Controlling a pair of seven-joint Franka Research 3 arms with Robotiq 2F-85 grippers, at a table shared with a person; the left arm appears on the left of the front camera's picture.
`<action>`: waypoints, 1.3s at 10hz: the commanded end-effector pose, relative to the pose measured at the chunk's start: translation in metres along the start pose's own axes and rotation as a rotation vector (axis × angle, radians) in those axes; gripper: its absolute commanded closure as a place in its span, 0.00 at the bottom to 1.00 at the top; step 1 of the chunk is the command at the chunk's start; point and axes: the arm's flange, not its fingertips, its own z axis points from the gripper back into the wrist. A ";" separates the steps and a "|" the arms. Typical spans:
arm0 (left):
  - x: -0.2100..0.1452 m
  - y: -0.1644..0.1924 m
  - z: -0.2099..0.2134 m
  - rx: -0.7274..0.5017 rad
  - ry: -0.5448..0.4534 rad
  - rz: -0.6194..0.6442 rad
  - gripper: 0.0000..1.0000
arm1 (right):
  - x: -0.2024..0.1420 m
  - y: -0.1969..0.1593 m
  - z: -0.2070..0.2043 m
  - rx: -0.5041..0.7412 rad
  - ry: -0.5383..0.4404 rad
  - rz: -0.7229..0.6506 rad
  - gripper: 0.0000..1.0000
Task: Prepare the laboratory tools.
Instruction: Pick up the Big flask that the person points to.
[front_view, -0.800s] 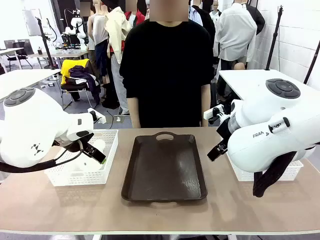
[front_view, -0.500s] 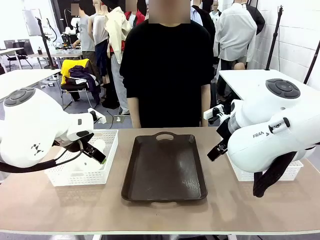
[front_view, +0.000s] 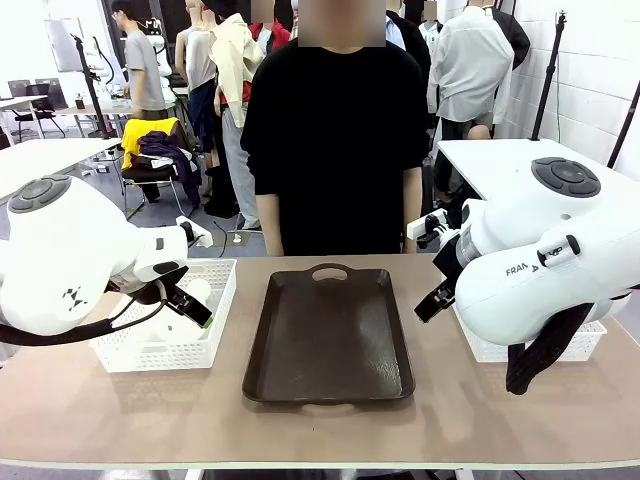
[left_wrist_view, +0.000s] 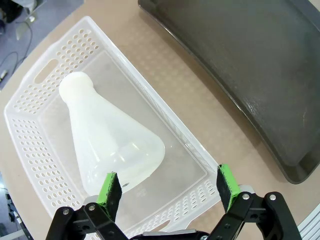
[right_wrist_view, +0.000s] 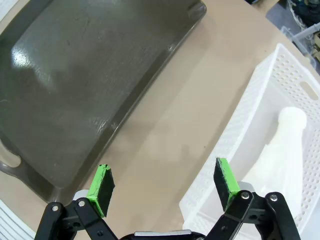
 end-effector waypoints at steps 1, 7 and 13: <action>0.000 0.001 0.000 0.001 0.000 0.002 0.00 | 0.000 0.000 0.000 0.001 0.000 -0.002 0.00; 0.000 0.001 0.000 0.001 0.000 0.002 0.00 | 0.000 0.000 0.000 0.001 0.000 -0.002 0.00; 0.000 0.000 0.000 0.000 0.000 0.000 0.00 | 0.001 -0.003 0.015 0.051 -0.010 0.007 0.00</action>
